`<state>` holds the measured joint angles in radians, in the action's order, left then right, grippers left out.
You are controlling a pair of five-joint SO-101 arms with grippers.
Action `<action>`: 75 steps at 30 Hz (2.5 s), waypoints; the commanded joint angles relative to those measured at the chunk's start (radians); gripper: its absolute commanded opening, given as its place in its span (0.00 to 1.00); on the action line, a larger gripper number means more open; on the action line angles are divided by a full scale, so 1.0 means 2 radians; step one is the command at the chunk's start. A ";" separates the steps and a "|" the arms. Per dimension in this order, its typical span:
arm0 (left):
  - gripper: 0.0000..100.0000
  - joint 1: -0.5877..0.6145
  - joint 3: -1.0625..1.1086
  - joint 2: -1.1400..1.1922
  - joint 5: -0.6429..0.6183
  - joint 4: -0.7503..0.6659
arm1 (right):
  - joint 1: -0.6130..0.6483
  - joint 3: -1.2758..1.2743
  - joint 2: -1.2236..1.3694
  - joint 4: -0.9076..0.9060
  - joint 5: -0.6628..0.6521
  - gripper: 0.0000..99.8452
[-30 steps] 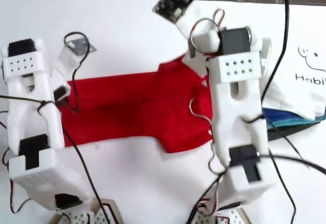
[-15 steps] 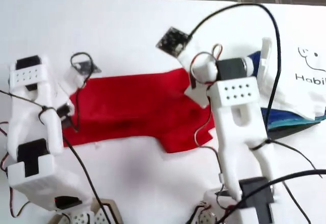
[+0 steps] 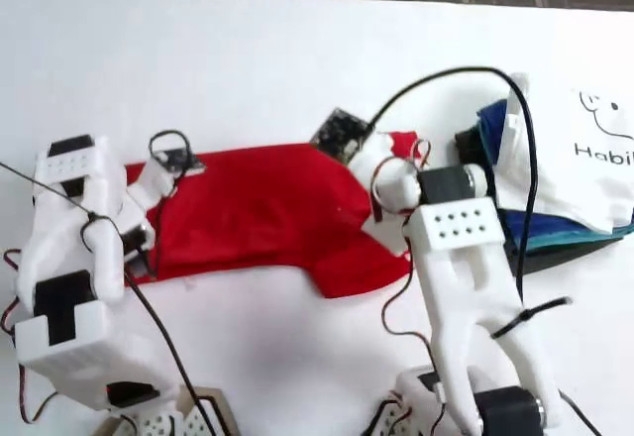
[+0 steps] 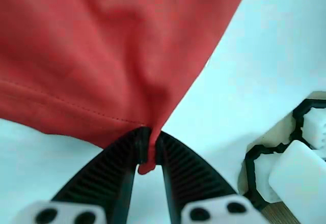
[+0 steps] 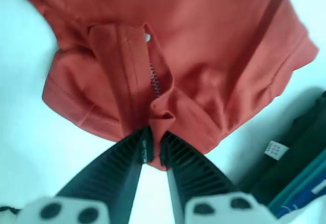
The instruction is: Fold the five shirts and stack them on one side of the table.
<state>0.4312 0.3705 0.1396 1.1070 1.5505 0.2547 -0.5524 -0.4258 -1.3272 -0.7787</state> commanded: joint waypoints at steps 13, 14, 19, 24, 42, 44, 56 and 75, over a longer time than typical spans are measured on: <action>0.14 0.020 -0.247 -0.030 -0.011 0.112 | -0.001 0.044 -0.173 0.009 0.004 0.17; 0.14 0.025 -0.273 -0.027 -0.024 0.110 | -0.003 0.053 -0.185 0.016 0.005 0.17; 0.14 -0.003 -0.307 0.012 -0.079 0.081 | -0.005 0.033 -0.152 0.100 0.005 0.15; 0.14 -0.050 -0.310 0.113 -0.157 0.024 | -0.013 0.026 0.009 0.202 0.052 0.15; 0.14 0.041 -0.481 0.348 -0.171 -0.041 | -0.075 0.246 0.418 0.249 0.072 0.15; 0.14 0.043 -0.512 0.373 -0.172 -0.038 | -0.087 0.255 0.430 0.249 0.072 0.15; 0.14 0.031 -0.755 0.500 -0.172 0.032 | -0.082 0.321 0.446 0.249 0.070 0.15; 0.14 0.043 -0.952 0.544 -0.242 0.093 | -0.013 0.535 0.454 -0.049 0.068 0.14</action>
<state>0.5048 -1.4369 1.2444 0.6283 1.6870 0.1979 0.4649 0.5685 -1.3548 -0.6437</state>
